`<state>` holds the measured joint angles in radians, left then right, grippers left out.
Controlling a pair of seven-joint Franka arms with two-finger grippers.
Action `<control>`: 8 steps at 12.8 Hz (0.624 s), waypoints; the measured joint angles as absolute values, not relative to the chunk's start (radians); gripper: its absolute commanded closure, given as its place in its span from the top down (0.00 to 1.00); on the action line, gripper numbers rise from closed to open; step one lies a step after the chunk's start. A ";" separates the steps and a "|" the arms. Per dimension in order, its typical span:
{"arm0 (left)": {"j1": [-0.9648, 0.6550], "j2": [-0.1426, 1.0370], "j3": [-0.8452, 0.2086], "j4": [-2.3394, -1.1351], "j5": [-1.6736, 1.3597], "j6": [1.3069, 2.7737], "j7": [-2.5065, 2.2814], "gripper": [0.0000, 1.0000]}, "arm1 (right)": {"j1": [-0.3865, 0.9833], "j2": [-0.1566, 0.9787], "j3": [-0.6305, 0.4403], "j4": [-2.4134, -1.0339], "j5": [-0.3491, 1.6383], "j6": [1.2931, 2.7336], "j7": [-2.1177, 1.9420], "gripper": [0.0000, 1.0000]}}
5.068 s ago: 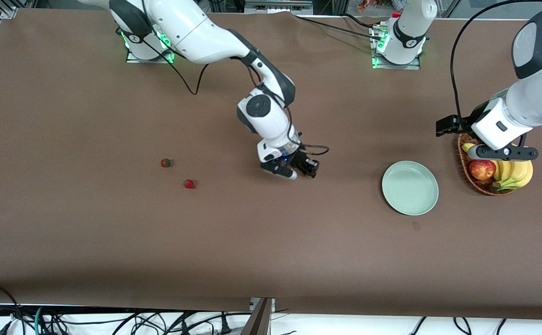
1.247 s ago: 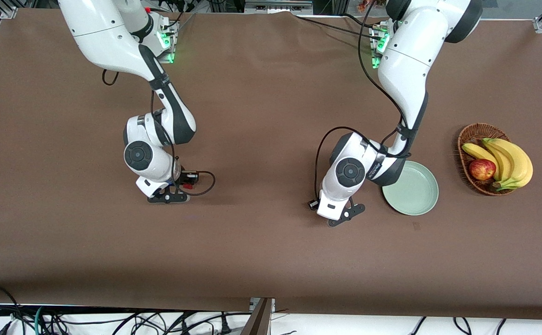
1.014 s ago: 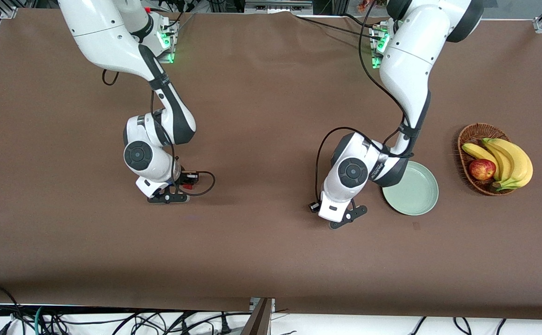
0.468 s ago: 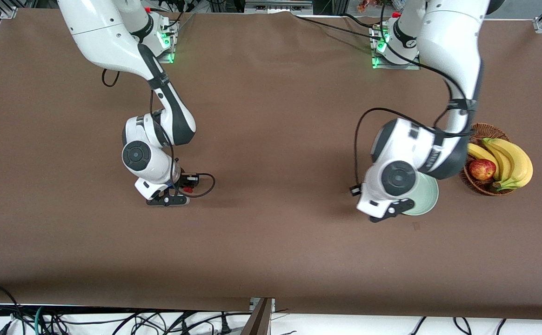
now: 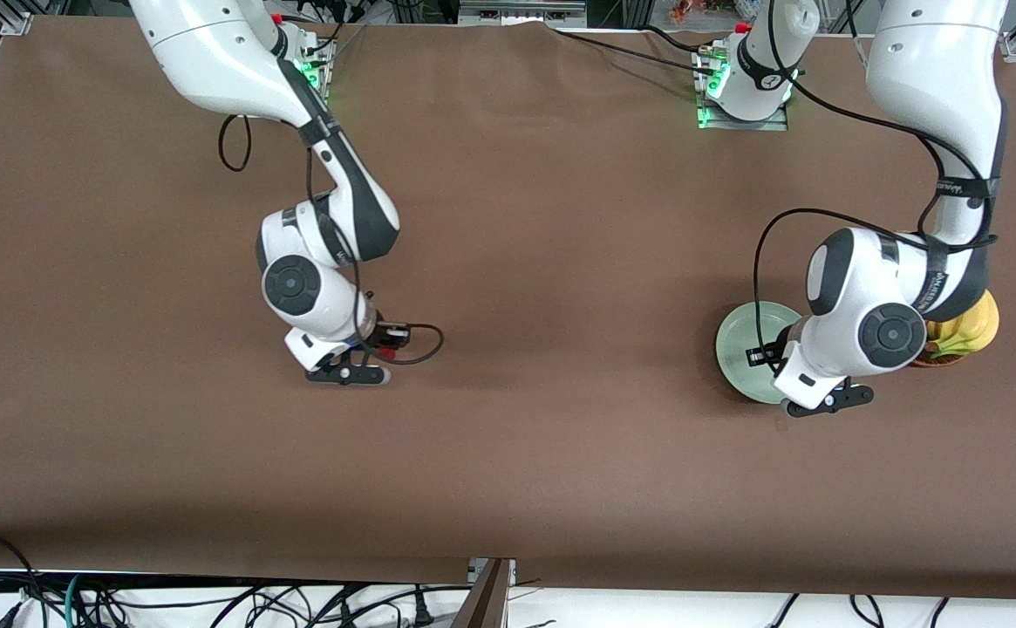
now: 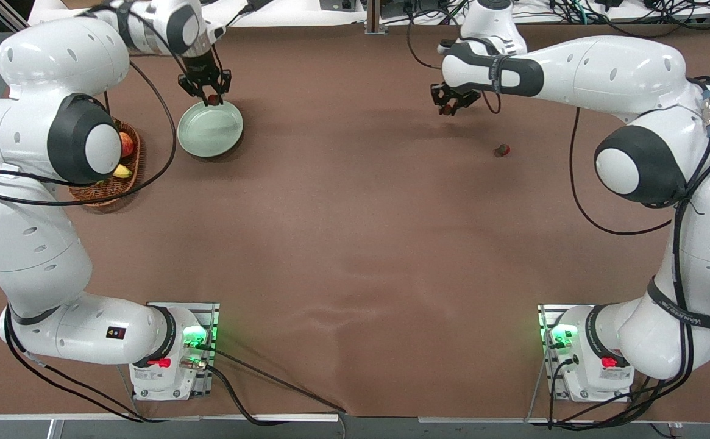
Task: Collect all strawberries into plate
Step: 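Lower the strawberry onto the green plate with the left gripper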
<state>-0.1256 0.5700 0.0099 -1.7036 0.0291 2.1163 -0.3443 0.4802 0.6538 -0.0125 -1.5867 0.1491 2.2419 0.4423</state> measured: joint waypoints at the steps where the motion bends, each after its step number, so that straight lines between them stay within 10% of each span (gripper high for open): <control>1: -0.124 0.575 0.010 -1.774 0.036 2.218 -0.333 0.84 | 0.487 0.663 0.006 -1.563 0.152 2.242 0.482 0.31; 2: -0.124 0.580 0.008 -1.818 0.037 2.269 -0.325 1.00 | 0.490 0.674 0.024 -1.540 0.161 2.242 0.510 0.31; 8: -0.126 0.516 -0.004 -1.772 0.038 2.108 -0.314 1.00 | 0.557 0.805 0.088 -1.359 0.305 2.386 0.678 0.31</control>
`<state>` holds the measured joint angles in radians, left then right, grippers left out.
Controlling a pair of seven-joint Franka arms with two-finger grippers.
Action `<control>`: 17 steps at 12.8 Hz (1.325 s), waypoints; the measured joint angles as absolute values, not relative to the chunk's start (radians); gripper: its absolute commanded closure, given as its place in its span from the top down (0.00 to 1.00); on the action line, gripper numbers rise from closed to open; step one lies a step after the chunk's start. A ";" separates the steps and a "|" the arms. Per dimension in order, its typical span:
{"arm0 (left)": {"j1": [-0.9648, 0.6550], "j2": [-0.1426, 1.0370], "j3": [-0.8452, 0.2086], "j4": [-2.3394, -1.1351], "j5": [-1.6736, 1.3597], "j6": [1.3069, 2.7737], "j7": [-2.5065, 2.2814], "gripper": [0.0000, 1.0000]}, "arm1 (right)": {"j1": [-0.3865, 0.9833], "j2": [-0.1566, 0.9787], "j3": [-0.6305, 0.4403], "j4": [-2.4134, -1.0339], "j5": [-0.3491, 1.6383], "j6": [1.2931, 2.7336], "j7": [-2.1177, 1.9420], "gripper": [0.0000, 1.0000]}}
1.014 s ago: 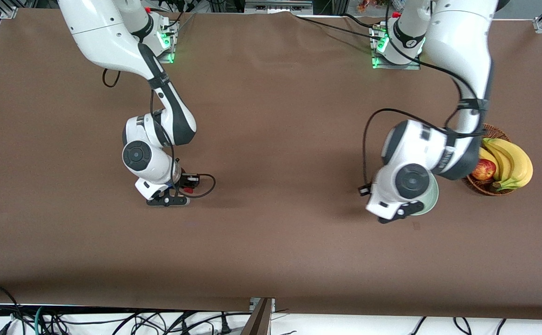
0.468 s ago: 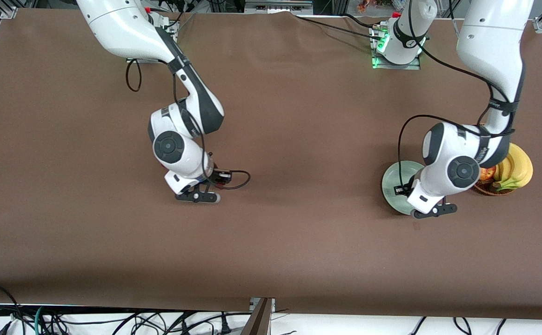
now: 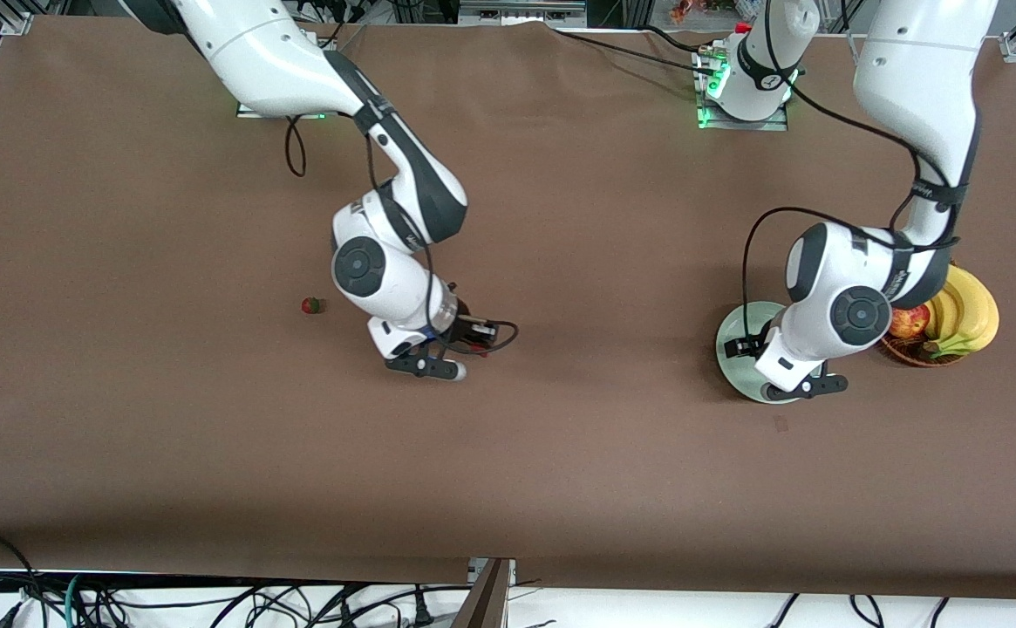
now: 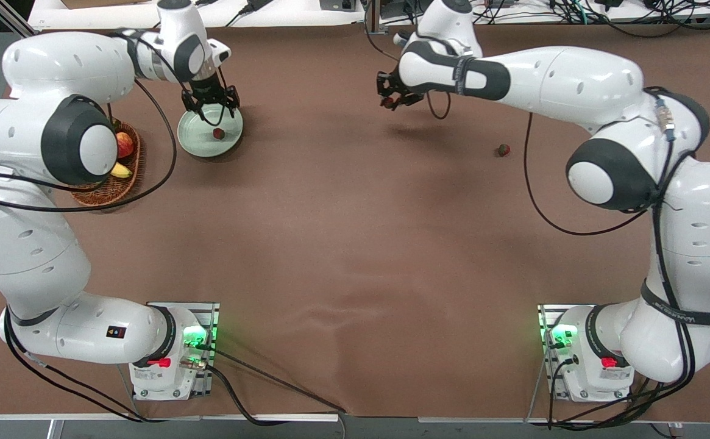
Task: Collect all strawberries into plate
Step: 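Lower the strawberry onto the green plate with the left gripper, then grasp the second strawberry with the left gripper while the right gripper grasps the third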
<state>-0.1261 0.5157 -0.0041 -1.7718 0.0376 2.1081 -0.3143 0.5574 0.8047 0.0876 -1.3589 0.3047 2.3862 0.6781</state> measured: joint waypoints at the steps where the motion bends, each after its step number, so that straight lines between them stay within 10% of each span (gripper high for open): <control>1: -0.126 0.484 -0.009 -1.739 0.024 2.032 -0.314 1.00 | 0.588 0.846 0.090 -1.323 0.305 2.438 0.736 0.31; 5: -0.130 0.434 -0.044 -1.660 -0.114 1.940 -0.353 1.00 | 0.704 0.970 0.091 -1.228 0.305 2.600 0.879 0.35; 8: -0.166 0.484 -0.065 -1.617 -0.122 1.945 -0.471 1.00 | 0.780 0.999 0.090 -1.216 0.305 2.720 0.983 0.73; 10: -0.203 0.556 -0.066 -1.568 -0.122 1.949 -0.521 1.00 | 0.811 1.017 0.086 -1.216 0.305 2.808 1.036 0.81; 17: -0.223 0.627 -0.066 -1.538 -0.120 1.940 -0.546 1.00 | 0.792 1.020 0.008 -1.183 0.254 2.712 1.016 0.85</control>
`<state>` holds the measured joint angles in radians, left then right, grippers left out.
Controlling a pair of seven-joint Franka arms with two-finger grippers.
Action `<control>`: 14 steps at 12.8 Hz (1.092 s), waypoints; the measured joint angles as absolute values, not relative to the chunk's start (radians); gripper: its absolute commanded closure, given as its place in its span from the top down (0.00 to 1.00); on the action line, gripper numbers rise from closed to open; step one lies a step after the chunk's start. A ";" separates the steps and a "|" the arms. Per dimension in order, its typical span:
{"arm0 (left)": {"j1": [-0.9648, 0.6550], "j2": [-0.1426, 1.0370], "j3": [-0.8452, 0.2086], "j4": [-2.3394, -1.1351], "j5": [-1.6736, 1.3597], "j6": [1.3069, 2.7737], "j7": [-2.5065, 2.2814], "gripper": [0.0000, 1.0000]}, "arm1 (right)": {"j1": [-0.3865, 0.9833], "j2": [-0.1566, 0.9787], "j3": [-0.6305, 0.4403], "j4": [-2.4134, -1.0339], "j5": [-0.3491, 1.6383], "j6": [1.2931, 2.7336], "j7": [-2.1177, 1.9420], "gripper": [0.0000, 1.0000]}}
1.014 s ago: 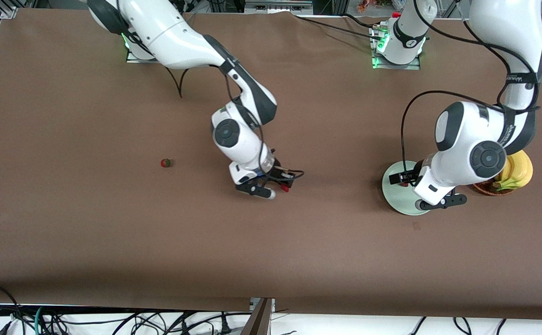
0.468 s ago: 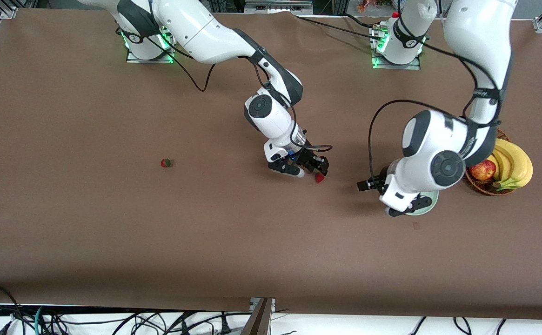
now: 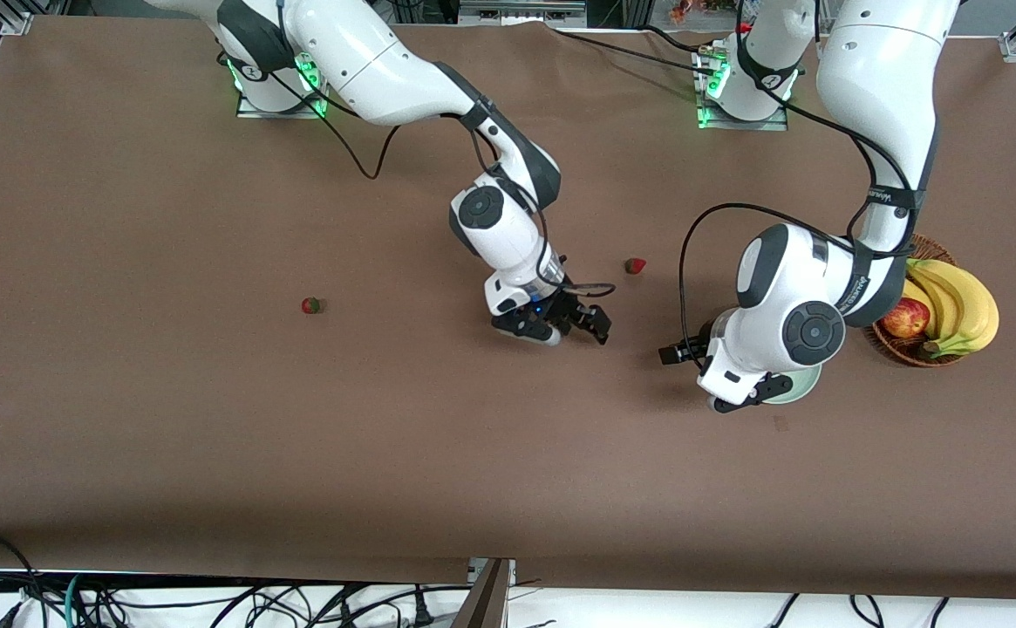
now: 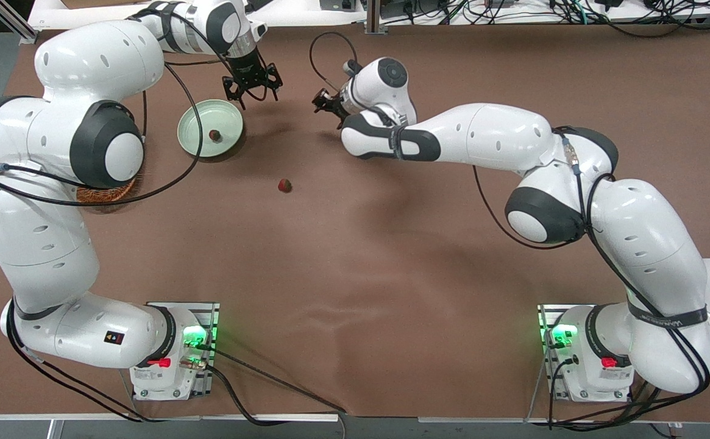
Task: Collect all strawberries into plate
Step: 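Grasp the second strawberry with the left gripper while the right gripper grasps the third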
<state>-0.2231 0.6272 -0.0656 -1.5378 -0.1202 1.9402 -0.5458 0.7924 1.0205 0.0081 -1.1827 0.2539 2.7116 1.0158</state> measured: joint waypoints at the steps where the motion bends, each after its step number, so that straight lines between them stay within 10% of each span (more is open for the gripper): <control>1: -0.235 0.627 -0.066 -1.554 -0.118 1.926 -0.546 1.00 | 0.767 1.011 -0.001 -1.176 0.239 2.643 0.978 0.85; 8: -0.277 0.338 -0.168 -2.129 -0.111 2.171 -0.537 1.00 | 0.541 0.842 -0.021 -1.173 0.223 2.078 0.536 0.85; 12: -0.288 0.308 -0.279 -2.371 -0.110 2.346 -0.563 1.00 | 0.519 0.741 -0.128 -1.347 0.221 2.017 0.371 0.85; 14: -0.304 0.308 -0.289 -2.426 -0.110 2.361 -0.571 0.74 | 0.521 0.695 -0.175 -1.458 0.218 2.022 0.293 0.85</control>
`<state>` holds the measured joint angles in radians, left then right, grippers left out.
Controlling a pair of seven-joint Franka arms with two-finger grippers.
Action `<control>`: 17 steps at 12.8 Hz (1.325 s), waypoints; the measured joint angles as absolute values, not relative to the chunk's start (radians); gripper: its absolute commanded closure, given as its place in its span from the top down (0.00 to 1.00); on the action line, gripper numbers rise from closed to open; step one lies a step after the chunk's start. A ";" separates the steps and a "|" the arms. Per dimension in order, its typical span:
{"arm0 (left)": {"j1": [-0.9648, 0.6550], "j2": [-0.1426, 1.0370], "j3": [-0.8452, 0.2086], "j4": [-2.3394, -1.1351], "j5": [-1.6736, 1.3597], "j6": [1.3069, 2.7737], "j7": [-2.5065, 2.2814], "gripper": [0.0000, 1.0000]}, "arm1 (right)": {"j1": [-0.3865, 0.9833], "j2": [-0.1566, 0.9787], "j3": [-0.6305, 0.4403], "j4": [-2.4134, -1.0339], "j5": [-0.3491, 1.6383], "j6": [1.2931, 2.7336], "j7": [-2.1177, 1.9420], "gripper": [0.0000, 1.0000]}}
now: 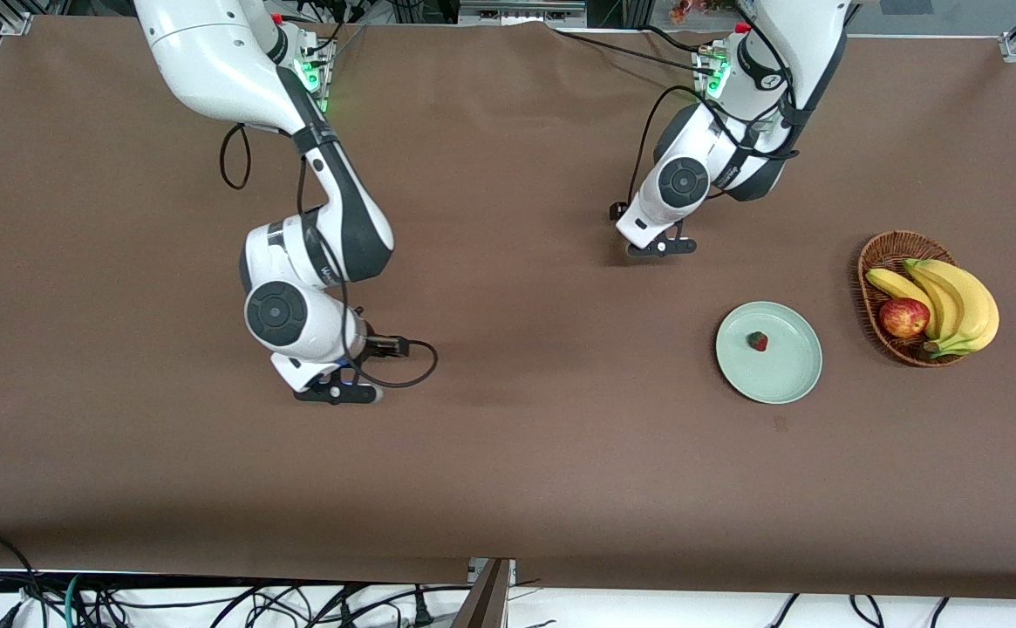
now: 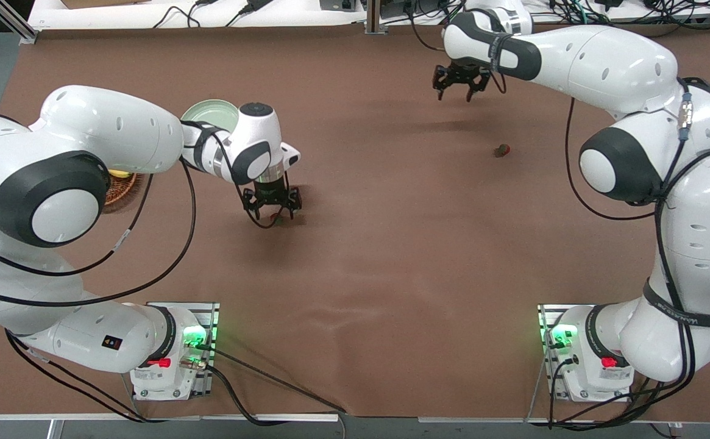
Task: Collect all strawberries into plate
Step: 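Grasp the second strawberry with the left gripper while the right gripper grasps the third, then lower the second strawberry onto the plate with the left gripper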
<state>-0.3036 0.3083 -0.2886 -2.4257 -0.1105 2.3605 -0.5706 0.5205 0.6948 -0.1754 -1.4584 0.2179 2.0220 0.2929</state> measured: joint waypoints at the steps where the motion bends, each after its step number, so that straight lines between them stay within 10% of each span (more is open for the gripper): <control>1: -0.308 0.308 -0.290 -2.436 -0.110 2.365 -0.575 0.49 | 0.520 0.668 -0.199 -1.523 0.218 2.040 0.251 0.85; 7: -0.306 0.308 -0.286 -2.423 -0.110 2.385 -0.576 0.14 | 0.519 0.495 -0.294 -1.983 0.214 2.329 0.066 0.82; 15: -0.187 0.243 -0.275 -2.312 -0.100 2.326 -0.576 0.20 | 0.526 0.477 -0.300 -2.108 0.214 2.435 0.047 0.61; 17: -0.098 0.230 -0.271 -2.212 -0.094 2.251 -0.571 0.20 | 0.527 0.477 -0.299 -2.109 0.214 2.436 0.047 0.39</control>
<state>-0.0984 0.2305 -0.2714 -2.2119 -0.0935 2.2511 -0.5713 0.5266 0.4770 -0.2990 -2.1095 0.2143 2.4359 0.0473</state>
